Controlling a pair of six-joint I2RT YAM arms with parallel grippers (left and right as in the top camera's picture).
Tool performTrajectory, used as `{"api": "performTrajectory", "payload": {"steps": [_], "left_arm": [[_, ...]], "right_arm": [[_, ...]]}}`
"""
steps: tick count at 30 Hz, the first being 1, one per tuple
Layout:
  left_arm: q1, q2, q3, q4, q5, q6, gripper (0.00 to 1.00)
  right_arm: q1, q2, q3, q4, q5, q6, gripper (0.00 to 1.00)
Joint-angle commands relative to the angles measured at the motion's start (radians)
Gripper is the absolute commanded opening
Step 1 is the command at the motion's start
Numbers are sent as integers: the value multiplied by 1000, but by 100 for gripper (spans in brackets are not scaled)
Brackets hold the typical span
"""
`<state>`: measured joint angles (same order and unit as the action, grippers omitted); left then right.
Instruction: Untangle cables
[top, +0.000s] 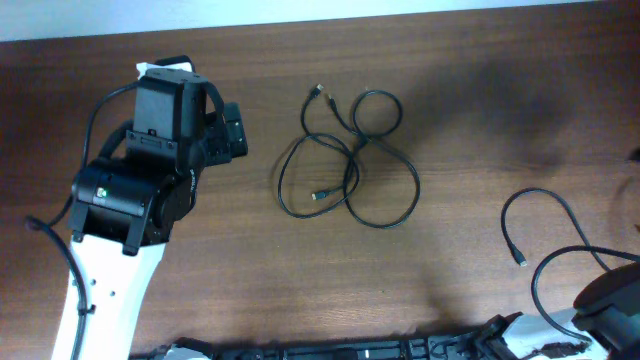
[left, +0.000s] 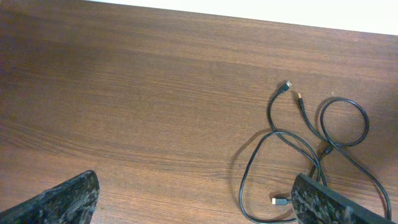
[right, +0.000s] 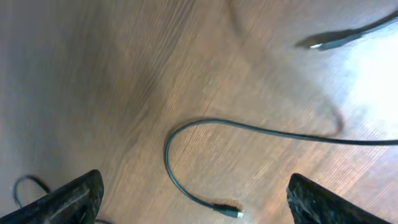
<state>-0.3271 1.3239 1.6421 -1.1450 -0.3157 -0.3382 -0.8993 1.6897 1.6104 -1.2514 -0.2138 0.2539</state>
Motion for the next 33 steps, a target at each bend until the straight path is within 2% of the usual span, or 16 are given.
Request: {"api": "performTrajectory", "payload": {"steps": [1,7,17,22,27,33], "left_arm": [[0,-11,11,-1,-14,-13,99],[0,-11,11,-1,-14,-13,99],[0,-11,11,-1,-14,-13,99],[0,-11,11,-1,-14,-13,99],[0,-11,11,-1,-14,-13,99],[0,-11,11,-1,-14,-13,99]], "right_arm": [[85,6,-72,33,-23,-43,93],[343,6,-213,184,-99,-63,93],[813,8,-232,471,-89,-63,93],[946,23,-232,532,-90,-128,93],[1012,133,-232,531,-99,-172,93],[1064,233,-233,538,-310,-171,93]]}}
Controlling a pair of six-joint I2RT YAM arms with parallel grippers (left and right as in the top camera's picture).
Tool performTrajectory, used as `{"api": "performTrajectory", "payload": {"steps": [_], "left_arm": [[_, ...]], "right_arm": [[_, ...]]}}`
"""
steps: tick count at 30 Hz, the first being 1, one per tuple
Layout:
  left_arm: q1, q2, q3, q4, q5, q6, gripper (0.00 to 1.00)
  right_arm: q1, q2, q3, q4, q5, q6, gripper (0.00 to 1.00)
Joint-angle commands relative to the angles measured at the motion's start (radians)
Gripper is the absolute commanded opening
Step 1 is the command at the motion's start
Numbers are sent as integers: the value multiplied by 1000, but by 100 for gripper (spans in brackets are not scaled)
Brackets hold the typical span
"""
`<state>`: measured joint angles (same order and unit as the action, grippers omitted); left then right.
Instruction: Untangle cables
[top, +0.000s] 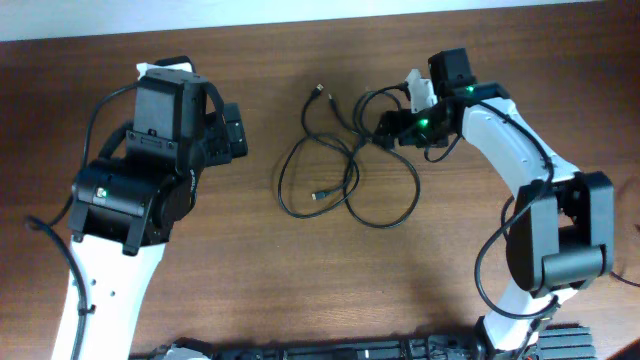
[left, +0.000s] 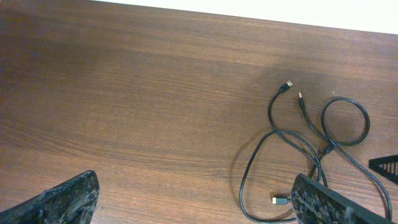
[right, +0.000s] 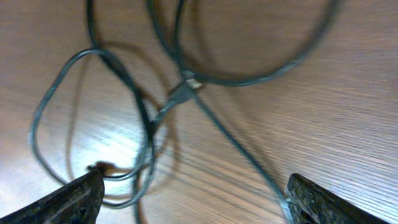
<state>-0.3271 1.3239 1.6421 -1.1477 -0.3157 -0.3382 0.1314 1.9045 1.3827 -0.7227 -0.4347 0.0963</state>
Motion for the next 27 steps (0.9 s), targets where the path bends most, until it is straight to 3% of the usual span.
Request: {"api": "performTrajectory", "payload": {"steps": [1,6,12,16,24,27], "left_arm": [[0,-11,11,2,-14,-13,99],[0,-11,11,2,-14,-13,99],[0,-11,11,2,-14,-13,99],[0,-11,11,2,-14,-13,99],[0,-11,11,2,-14,-13,99],[0,-11,11,2,-14,-13,99]], "right_arm": [[45,19,-5,15,-89,-14,93],[104,34,-6,64,-89,-1,88],[118,97,-6,77,-90,149,88],[126,118,-6,77,-112,148,82],[193,139,-10,114,-103,148,82],[201,163,-11,107,-104,148,64]]}}
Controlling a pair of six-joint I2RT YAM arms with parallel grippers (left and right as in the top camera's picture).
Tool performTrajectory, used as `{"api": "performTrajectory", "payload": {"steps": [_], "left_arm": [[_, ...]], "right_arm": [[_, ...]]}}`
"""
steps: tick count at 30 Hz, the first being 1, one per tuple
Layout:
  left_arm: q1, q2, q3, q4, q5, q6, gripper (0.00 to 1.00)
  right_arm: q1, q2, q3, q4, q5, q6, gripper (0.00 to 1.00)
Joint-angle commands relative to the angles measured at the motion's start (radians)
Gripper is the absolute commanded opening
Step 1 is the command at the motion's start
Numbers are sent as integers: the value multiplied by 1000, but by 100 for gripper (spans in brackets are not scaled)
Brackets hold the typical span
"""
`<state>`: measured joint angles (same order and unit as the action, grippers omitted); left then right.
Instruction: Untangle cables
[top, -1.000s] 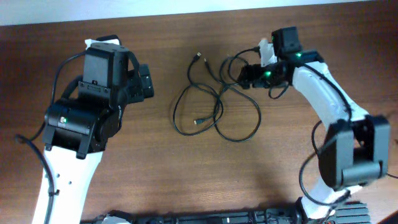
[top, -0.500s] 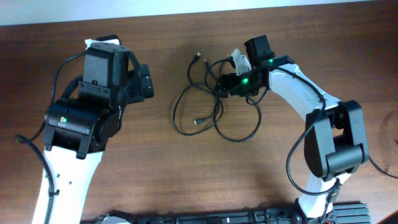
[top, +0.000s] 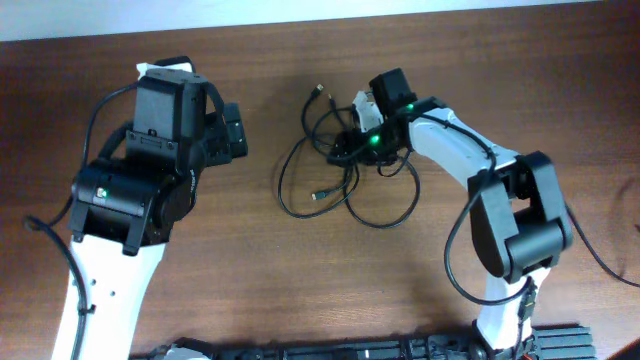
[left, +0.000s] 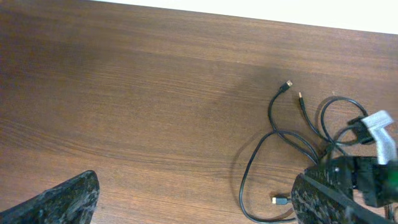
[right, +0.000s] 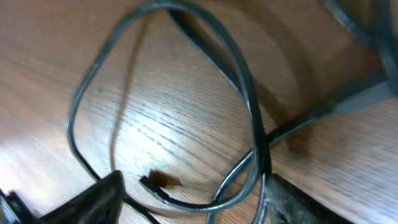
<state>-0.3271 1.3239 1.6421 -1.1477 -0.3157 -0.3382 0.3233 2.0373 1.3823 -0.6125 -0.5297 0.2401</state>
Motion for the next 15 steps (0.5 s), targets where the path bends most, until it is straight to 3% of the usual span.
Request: {"api": "performTrajectory", "payload": {"steps": [1,6,9,15], "left_arm": [[0,-11,11,2,-14,-13,99],[0,-11,11,2,-14,-13,99],[0,-11,11,2,-14,-13,99],[0,-11,11,2,-14,-13,99]], "right_arm": [[9,31,-10,-2,-8,4,64],[3,30,-10,-8,35,1,65],[3,30,-10,-35,83,1,79],[34,30,-10,-45,85,2,79]]}}
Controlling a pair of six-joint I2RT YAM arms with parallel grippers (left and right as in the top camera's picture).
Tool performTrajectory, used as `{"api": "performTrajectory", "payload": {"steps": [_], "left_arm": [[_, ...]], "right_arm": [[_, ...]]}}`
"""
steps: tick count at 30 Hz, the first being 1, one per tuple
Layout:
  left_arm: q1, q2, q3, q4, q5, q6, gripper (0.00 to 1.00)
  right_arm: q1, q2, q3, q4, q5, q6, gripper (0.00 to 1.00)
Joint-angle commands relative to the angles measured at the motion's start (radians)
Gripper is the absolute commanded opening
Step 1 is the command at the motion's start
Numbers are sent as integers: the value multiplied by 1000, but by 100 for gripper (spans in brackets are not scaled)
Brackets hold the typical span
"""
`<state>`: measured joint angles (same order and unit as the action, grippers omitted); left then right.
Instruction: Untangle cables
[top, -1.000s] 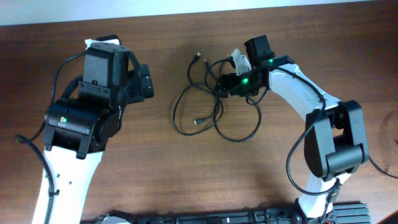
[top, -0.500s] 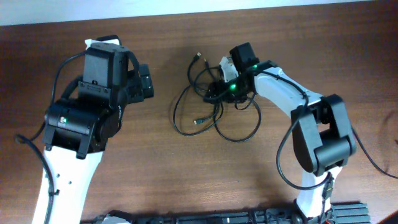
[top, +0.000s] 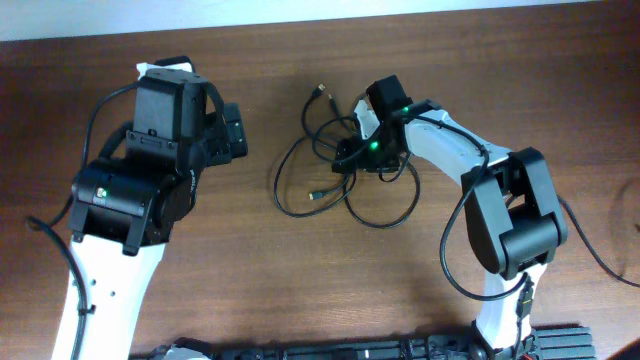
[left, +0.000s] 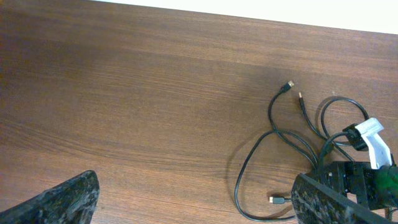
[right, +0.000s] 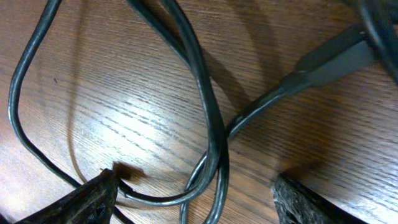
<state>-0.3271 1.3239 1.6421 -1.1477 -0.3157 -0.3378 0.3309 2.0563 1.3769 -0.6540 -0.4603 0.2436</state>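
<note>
A tangle of thin black cables (top: 335, 150) lies mid-table, with loose plug ends at its top (top: 319, 91) and inside the lower left loop (top: 318, 195). My right gripper (top: 355, 153) is down on the tangle's middle. Close up, the right gripper (right: 199, 208) is open, and two strands (right: 208, 134) run side by side between its fingers, just above the wood. A moulded plug (right: 336, 56) crosses behind them. My left gripper (left: 193, 205) hangs open over bare table, left of the cables (left: 292, 138).
The left arm's body (top: 140, 190) fills the table's left side. The white right arm (top: 460, 150) reaches in from the lower right. A thin black cable (top: 600, 252) trails along the right edge. The table's far edge (left: 249, 18) is close behind the tangle.
My right gripper has shifted a little left and closer to the table, so the paired strands now sit between its open fingers. The tangle's left loop moved slightly left. The left arm is unchanged.
My right arm was at the lower right over a separate cable, away from the tangle. Then it was at the tangle's upper right loop, then over its middle with the loops bunched. Now it straddles two strands there. The left arm stayed still throughout.
</note>
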Motion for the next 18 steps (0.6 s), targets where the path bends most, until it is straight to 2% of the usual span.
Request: {"api": "performTrajectory", "payload": {"steps": [1,7,10,14,17,18], "left_arm": [[0,-11,11,2,-14,-13,99],[0,-11,11,2,-14,-13,99],[0,-11,11,2,-14,-13,99],[0,-11,11,2,-14,-13,99],[0,-11,11,2,-14,-13,99],[0,-11,11,2,-14,-13,99]], "right_arm": [[35,11,-5,-4,16,-2,78],[63,11,-49,37,24,2,68],[61,11,-78,45,25,2,44],[61,11,-78,61,48,2,29],[61,11,-78,53,57,2,5],[61,11,-75,37,57,2,4]]}}
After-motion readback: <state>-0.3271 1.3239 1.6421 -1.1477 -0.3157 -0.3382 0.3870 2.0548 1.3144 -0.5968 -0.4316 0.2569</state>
